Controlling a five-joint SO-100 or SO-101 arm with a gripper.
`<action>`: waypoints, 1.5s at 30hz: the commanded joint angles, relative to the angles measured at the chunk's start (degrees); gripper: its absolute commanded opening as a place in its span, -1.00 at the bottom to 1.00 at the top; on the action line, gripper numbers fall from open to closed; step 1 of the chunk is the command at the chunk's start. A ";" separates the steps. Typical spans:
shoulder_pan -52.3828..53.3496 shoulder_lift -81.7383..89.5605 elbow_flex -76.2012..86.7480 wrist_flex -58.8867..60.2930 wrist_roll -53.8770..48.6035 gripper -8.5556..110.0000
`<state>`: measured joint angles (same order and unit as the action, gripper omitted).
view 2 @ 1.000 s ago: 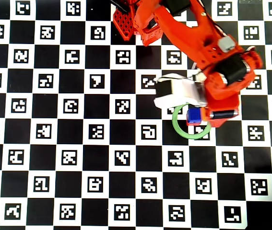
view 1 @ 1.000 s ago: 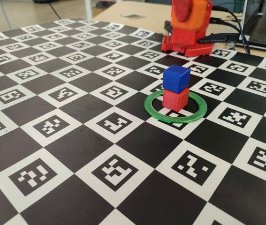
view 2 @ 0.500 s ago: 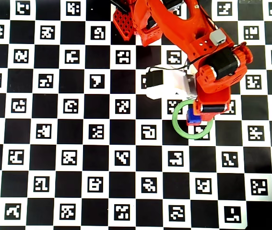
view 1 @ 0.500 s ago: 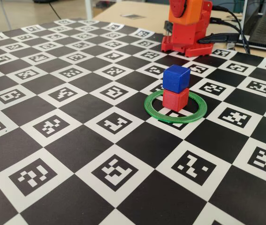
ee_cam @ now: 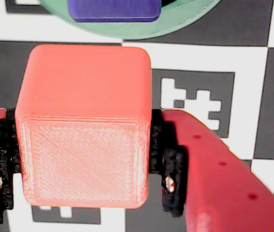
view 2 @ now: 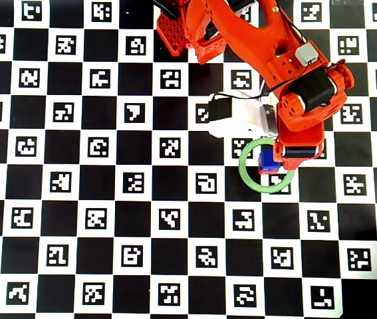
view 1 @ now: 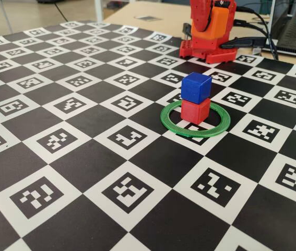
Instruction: Grab the red cube then put it in the green circle then put the blue cube on top and finally the orange cube on top
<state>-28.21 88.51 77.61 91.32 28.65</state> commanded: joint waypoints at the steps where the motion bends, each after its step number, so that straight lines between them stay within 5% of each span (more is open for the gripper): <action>1: -0.35 3.52 -0.53 -0.97 0.26 -0.77; 45: 1.67 2.37 11.87 -10.11 1.41 -0.77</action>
<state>-25.93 88.51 90.00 81.74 29.53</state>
